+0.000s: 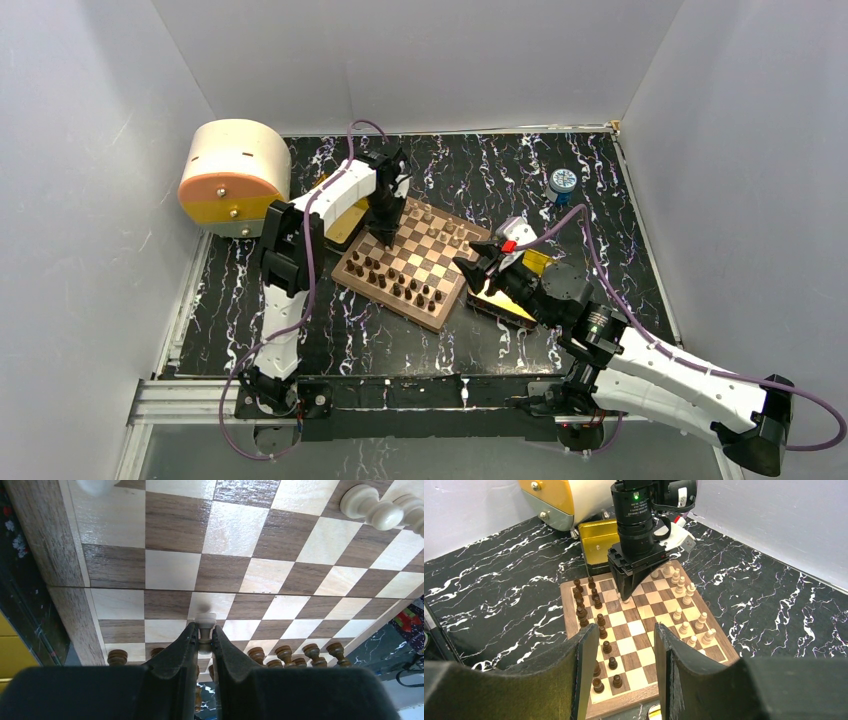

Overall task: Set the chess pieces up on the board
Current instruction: Place the chess piece on the chessboard, then move the chess piece to the chessboard.

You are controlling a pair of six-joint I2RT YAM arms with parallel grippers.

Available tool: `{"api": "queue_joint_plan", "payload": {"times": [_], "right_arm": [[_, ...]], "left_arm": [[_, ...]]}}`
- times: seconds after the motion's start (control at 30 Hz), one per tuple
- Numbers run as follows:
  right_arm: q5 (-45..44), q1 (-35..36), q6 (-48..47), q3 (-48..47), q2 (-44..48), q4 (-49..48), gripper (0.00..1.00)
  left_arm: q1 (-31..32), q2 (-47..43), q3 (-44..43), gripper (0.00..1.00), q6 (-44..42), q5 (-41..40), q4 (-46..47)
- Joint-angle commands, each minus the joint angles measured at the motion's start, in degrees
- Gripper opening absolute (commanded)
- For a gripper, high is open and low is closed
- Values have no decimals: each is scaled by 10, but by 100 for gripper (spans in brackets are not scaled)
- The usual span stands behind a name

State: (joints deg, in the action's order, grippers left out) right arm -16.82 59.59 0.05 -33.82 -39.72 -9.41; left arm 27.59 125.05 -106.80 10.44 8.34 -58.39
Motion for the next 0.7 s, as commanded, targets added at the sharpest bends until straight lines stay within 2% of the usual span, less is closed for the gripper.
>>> {"api": "queue_joint_plan", "payload": {"times": [0.0,0.3,0.5,0.67], "right_arm": [[-17,-2,4,5,14,-18,53],[-16,-1,6,6,13,-21,53],[-18,-2,2,2,8,-21,53],[-19,-1,4,2,13,-19,53]], "left_arm": [[9,0,-25,9,-8,-20,-22],[12,3,-37,26,-8,-31,-15],[12,-8,-39,30,-7,-36,-6],[13,-54,18,31,5,-45,36]]}}
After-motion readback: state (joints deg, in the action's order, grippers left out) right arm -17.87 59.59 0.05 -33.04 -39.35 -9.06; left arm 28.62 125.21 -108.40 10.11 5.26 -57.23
